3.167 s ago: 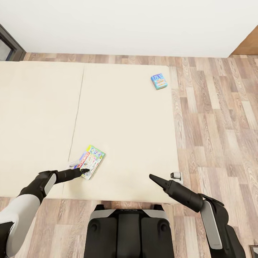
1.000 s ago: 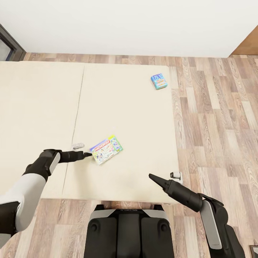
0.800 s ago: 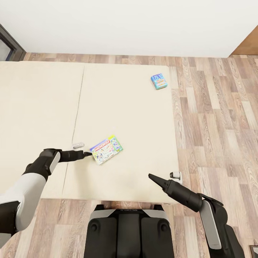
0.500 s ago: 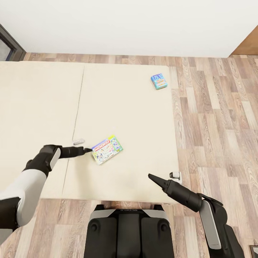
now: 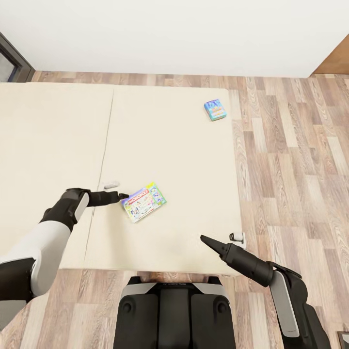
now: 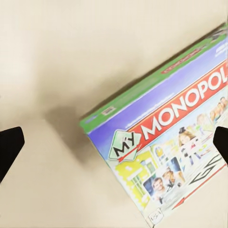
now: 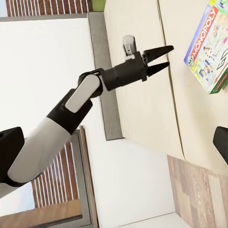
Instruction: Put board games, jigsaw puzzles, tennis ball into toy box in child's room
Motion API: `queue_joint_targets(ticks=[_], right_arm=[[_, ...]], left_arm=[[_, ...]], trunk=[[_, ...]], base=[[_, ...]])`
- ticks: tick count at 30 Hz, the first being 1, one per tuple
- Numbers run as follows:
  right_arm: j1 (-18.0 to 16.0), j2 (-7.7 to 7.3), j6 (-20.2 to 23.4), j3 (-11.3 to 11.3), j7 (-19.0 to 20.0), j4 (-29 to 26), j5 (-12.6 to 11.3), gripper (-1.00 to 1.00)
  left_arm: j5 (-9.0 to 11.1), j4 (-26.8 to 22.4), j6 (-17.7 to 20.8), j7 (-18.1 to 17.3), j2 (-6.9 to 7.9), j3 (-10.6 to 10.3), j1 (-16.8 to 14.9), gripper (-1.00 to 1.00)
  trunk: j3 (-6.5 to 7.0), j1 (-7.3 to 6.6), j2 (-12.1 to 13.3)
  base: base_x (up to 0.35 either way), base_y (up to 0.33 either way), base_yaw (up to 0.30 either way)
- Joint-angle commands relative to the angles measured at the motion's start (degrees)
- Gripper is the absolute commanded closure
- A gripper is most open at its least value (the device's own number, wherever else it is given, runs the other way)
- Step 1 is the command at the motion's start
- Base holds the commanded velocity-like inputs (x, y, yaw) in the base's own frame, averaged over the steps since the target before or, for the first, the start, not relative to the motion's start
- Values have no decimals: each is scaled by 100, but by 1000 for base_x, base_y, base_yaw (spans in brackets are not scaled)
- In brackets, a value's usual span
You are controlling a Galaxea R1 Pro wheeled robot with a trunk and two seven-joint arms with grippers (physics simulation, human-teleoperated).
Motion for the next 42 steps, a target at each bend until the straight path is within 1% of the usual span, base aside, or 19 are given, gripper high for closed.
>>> queue_joint_targets(ticks=[1, 5, 11, 15, 19, 27, 36, 40, 42], right_arm=[[-3, 5, 21, -9, 24, -1, 13, -100], [-2, 5, 5, -6, 23, -1, 13, -100], [-2, 13, -2, 3, 24, -1, 13, -100], [-1, 14, -2, 4, 29, -1, 13, -100], [-3, 20, -2, 7, 31, 0, 13, -100], [-3, 39, -2, 31, 23, 7, 21, -100], [-3, 40, -2, 31, 29, 7, 19, -100], [-5, 37, -2, 31, 30, 7, 17, -100], [-3, 38, -2, 31, 31, 7, 19, -100]], left_arm=[[-15, -4, 41, 20, -19, 29, -29, -100], [-11, 8, 30, 177, -94, 29, -160, -100], [-18, 16, 11, 301, -308, 28, -276, -100], [-19, 16, 17, 392, -421, 28, -374, -100], [-32, 23, -4, 427, -487, 23, -403, -100], [-53, 41, -29, 432, -508, 21, -412, -100], [-54, 43, -39, 401, -478, 4, -413, -100], [-54, 43, -42, 397, -476, -77, -413, -100], [-54, 43, -50, 388, -471, -190, -413, -100]], trunk=[[-8, 3, -9], [-18, 3, -9], [-43, 3, -9], [-66, 3, -9], [-93, 3, -9], [-160, 3, -9], [-244, 3, -9], [-281, 3, -9], [-300, 3, -9]], base=[[0, 0, 0], [0, 0, 0], [0, 0, 0], [0, 0, 0], [0, 0, 0], [0, 0, 0], [0, 0, 0], [0, 0, 0], [0, 0, 0]])
